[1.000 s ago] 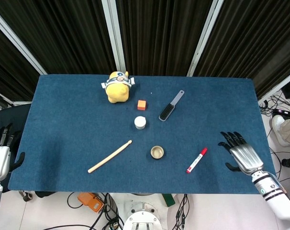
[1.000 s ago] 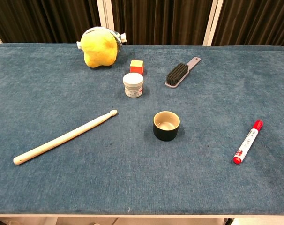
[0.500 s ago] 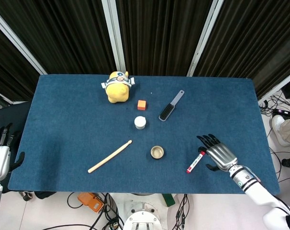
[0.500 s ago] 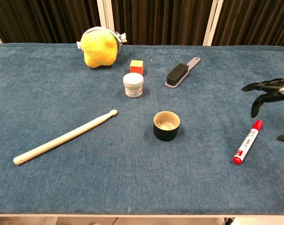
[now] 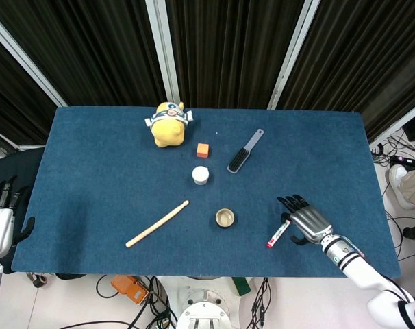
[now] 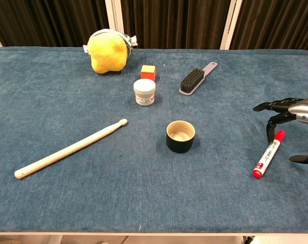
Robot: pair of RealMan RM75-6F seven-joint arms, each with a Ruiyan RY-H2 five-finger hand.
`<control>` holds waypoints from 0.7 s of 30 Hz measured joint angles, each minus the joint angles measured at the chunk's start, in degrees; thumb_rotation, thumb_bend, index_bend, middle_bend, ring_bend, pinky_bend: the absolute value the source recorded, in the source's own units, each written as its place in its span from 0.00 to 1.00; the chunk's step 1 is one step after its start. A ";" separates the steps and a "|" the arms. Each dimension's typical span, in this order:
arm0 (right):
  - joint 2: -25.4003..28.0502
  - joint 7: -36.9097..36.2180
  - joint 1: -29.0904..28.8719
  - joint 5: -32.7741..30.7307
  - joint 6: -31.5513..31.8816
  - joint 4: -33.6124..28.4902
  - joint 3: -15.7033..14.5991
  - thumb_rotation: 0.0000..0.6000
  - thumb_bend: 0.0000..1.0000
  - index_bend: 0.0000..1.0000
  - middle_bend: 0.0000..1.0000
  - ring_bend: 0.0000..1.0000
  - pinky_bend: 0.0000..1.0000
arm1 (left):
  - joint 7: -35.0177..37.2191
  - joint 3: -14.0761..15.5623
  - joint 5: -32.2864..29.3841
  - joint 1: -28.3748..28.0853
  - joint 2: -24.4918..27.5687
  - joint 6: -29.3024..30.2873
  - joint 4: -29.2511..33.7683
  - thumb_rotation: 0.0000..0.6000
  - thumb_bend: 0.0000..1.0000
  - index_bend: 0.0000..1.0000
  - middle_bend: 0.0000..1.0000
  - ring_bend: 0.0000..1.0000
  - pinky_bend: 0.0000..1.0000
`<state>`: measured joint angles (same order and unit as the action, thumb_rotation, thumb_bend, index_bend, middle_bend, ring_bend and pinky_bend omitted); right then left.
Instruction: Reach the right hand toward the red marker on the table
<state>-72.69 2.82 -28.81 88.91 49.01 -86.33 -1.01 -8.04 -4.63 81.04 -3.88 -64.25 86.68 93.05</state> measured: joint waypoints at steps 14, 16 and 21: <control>-3.72 -0.46 -2.63 -2.13 -1.82 3.55 0.38 1.00 0.39 0.52 0.01 0.03 0.06 | 0.21 -0.12 -0.18 0.01 0.14 -0.04 0.00 1.00 0.34 0.17 0.00 0.00 0.17; -4.13 -0.75 -2.90 -2.20 -1.88 3.85 0.36 1.00 0.39 0.53 0.01 0.03 0.06 | 0.25 -0.11 -0.22 0.01 0.15 -0.08 0.00 1.00 0.34 0.17 0.00 0.00 0.17; -5.00 -1.34 -3.39 -2.06 -1.62 4.63 0.11 1.00 0.39 0.56 0.01 0.03 0.07 | 0.29 -0.11 -0.28 0.00 0.20 -0.17 0.05 1.00 0.34 0.17 0.00 0.00 0.17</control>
<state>-77.69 1.49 -32.20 86.85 47.39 -81.69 -0.90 -7.74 -4.75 80.76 -3.88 -64.05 86.51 93.10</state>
